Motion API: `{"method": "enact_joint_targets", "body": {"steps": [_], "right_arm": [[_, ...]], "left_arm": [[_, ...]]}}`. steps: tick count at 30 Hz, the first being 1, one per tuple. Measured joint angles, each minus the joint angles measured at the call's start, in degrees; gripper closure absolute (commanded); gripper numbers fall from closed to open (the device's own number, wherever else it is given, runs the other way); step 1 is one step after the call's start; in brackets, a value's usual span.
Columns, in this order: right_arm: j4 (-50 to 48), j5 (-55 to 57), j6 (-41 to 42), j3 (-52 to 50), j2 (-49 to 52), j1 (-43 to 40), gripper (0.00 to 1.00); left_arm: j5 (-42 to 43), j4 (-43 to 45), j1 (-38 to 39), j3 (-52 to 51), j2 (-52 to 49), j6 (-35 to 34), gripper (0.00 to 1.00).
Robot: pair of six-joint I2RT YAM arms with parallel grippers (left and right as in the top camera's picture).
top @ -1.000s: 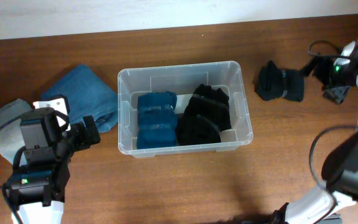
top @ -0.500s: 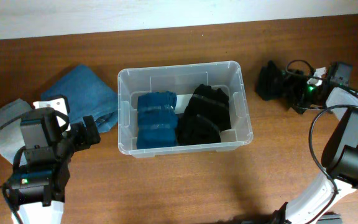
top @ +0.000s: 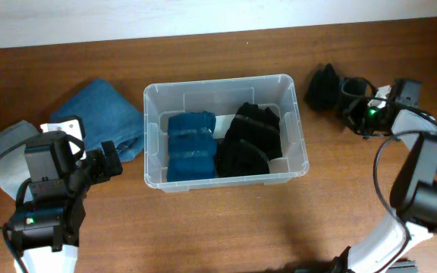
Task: Pack container
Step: 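Grasp the second black taped bundle with the right gripper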
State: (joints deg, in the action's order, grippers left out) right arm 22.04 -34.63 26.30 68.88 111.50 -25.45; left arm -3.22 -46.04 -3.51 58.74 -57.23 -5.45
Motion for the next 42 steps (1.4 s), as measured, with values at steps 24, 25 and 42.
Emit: {"method": "enact_joint_targets", "body": {"steps": [24, 25, 42], "right_arm": [[14.71, 34.03, -55.12, 6.45, -13.60, 14.49, 0.01], [14.14, 35.21, -55.58, 6.43, -13.07, 14.36, 0.01], [2.25, 43.43, -63.84, 6.43, 1.03, 13.60, 0.01]], "left_arm": [[-0.02, -0.02, 0.00, 0.00, 0.00, 0.00, 0.01], [0.00, -0.02, 0.00, 0.00, 0.00, 0.00, 0.00], [0.00, -0.02, 0.00, 0.00, 0.00, 0.00, 0.00]]}}
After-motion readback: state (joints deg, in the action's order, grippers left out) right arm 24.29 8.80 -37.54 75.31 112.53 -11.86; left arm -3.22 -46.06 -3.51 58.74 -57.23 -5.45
